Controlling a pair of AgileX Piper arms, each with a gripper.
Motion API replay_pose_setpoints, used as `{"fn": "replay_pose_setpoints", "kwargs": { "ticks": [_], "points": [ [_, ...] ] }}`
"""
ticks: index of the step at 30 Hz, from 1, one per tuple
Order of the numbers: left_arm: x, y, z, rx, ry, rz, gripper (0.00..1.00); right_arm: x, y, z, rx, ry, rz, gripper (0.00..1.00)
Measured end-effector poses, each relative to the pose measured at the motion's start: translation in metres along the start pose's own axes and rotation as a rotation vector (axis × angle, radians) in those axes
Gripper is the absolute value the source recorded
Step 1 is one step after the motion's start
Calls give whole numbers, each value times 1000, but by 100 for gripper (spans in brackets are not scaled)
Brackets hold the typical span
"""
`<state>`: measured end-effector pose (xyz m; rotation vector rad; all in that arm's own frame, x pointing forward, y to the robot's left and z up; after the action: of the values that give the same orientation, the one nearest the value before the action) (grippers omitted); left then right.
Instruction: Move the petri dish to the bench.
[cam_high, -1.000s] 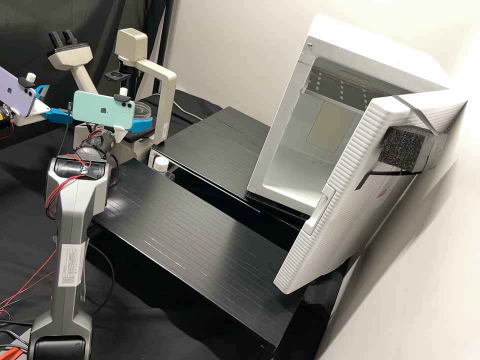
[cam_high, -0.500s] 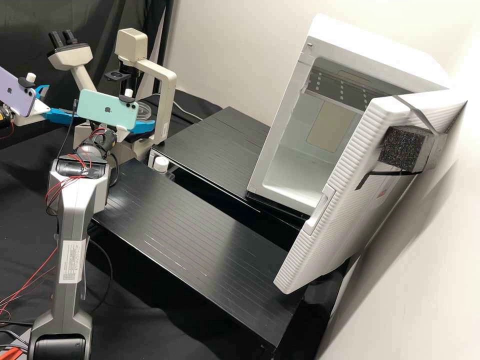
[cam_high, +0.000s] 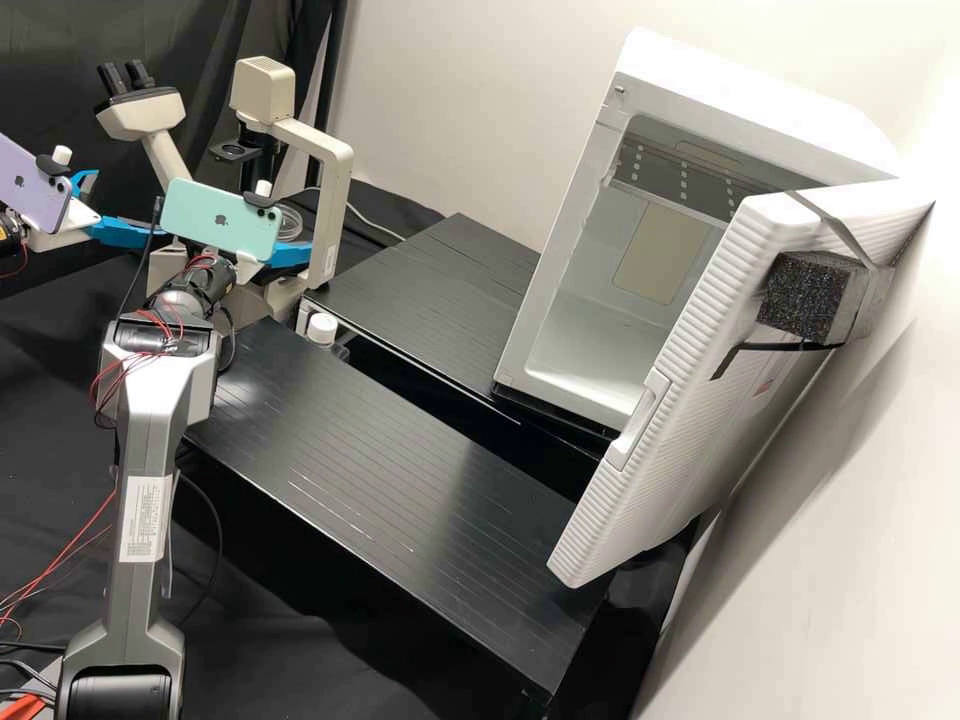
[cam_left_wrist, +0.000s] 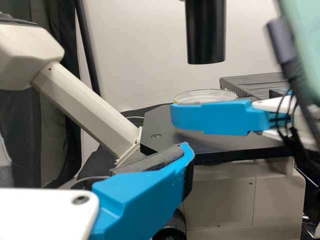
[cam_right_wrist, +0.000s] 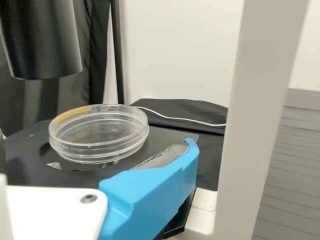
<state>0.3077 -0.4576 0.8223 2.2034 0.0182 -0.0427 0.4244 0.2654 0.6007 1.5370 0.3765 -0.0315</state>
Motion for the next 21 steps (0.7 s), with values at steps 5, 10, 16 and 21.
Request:
{"fn": "replay_pose_setpoints", "kwargs": {
  "ticks": [5,10,16,21],
  "points": [
    [0,0,0,0,0,0,100,5,-2,-4,-53,-6,14,100],
    [0,0,0,0,0,0,100,10,-1,-8,-96,3,30,100],
    [0,0,0,0,0,0,100,17,-2,-8,-84,-18,38,100],
    [0,0,0,0,0,0,100,23,-6,-6,-65,-35,32,100]
  ]
}}
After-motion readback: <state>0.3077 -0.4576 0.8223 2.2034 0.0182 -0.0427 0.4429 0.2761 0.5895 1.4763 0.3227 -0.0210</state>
